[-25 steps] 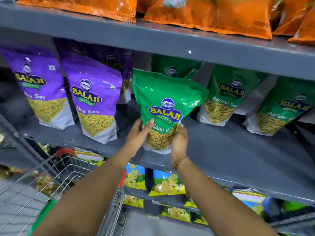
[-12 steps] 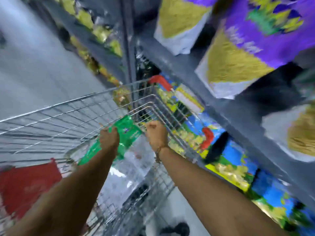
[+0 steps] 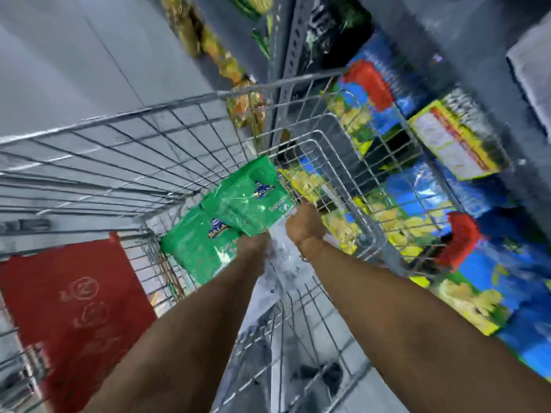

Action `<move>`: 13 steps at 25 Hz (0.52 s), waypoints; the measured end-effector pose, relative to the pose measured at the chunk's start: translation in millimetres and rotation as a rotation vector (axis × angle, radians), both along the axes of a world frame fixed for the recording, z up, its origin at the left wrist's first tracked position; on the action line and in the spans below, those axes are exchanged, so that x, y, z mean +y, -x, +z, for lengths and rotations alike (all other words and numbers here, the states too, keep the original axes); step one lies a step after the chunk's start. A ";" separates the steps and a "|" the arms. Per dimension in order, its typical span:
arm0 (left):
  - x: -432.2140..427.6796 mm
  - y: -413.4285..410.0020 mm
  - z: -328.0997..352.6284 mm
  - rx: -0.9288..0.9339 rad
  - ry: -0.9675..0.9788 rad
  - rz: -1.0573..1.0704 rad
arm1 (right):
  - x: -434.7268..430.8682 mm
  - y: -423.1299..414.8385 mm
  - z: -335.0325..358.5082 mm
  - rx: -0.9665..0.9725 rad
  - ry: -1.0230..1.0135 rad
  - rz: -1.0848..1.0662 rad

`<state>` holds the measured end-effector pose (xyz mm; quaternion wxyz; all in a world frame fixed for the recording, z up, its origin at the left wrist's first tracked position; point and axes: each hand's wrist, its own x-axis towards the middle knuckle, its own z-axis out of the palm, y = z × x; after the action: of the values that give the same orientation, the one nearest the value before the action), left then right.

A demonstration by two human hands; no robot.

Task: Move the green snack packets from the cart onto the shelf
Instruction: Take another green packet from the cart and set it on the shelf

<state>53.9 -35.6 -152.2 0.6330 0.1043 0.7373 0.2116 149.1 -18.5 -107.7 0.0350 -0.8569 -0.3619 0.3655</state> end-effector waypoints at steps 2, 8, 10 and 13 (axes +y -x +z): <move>-12.9 -6.3 30.5 0.044 -0.050 -0.028 | -11.4 2.5 24.2 -0.047 -0.041 -0.071; -37.9 -29.8 172.4 0.241 -0.687 -0.318 | -61.2 -21.5 157.2 0.012 -0.614 -0.345; -60.3 -46.2 230.1 0.102 -0.901 -0.368 | -92.3 -37.7 202.8 0.029 -0.873 -0.435; -115.5 -83.4 295.3 0.041 -1.225 -0.457 | -151.9 -73.8 252.4 0.012 -1.155 -0.496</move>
<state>137.3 -151.2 143.1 0.4738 0.6041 0.4547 0.4514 223.0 -170.4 144.7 0.5780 -0.7562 -0.2910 0.0968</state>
